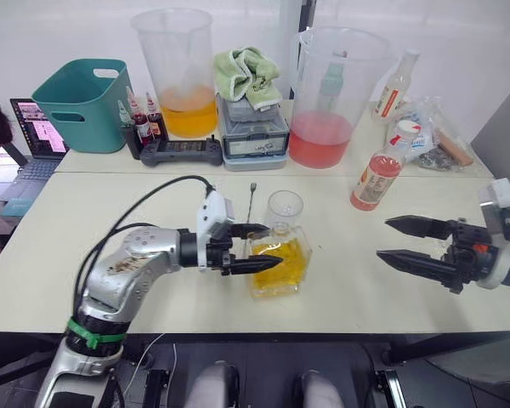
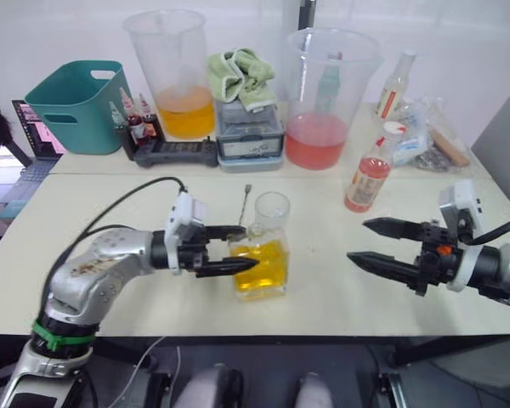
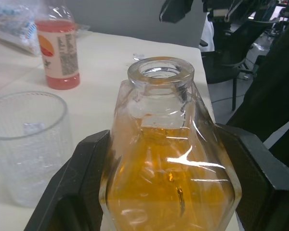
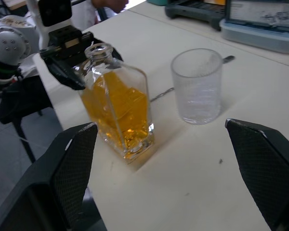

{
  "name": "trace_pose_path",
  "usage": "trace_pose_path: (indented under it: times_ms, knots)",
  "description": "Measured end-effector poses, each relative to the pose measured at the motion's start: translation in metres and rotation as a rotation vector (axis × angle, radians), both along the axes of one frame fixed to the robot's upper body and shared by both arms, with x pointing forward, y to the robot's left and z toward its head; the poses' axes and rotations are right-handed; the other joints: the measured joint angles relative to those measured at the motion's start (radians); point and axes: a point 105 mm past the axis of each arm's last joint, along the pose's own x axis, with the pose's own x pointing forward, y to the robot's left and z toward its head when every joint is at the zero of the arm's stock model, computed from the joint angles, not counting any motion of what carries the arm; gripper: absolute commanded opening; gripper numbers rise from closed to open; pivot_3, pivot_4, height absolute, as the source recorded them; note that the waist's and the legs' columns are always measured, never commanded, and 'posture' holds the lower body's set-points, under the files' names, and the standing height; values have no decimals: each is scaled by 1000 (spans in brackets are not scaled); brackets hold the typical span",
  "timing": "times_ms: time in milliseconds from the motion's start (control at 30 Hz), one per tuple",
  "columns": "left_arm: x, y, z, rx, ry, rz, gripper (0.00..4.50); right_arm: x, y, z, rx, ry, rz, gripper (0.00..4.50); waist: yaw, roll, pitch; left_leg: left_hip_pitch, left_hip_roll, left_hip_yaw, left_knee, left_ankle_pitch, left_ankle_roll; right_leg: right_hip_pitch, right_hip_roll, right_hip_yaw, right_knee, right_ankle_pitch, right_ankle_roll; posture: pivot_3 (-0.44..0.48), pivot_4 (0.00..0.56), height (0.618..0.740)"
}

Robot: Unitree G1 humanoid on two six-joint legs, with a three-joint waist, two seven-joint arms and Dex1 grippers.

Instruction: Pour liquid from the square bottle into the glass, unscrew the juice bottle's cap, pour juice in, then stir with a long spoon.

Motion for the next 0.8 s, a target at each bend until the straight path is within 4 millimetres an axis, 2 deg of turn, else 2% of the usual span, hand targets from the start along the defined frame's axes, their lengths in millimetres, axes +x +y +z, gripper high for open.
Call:
trace_pose_path:
  times_ms: [133,267,333,433,533,600,800]
  knots:
    - [-2,25,16,17,-4,50,2765,-1,7,-3,1,20,51,4500,4,0,1,-1,0,0,0,0,0,-1,0,0,0,0,0,0,150,736]
    - [6,56,28,51,-29,163,2765,0,11,-8,-2,37,75,4500,10,0,1,-1,0,0,0,0,-1,-2,0,0,1,0,0,0,150,736]
    - [14,67,31,56,-36,214,2765,1,12,-8,0,36,77,4500,15,0,1,-1,0,0,0,0,-1,-2,0,0,1,0,0,0,150,736]
    - [35,77,36,70,-75,305,2765,1,13,-9,3,30,79,4500,24,-2,2,-3,-1,0,1,1,-1,-2,0,-1,1,0,0,0,150,736]
    - [58,80,43,90,-167,390,2765,-1,15,-11,8,29,79,4500,30,-3,3,-5,-1,0,2,1,-1,-4,0,-1,0,1,0,0,150,736]
    - [74,74,48,115,-251,429,2765,-2,16,-13,10,31,70,4500,34,-3,3,-6,-1,0,2,1,-1,-5,0,-1,0,1,0,0,150,736]
    - [101,53,38,201,-372,457,2765,-8,22,-16,12,21,60,4500,33,-4,4,-9,-1,1,1,3,-5,-8,2,0,1,1,0,0,150,736]
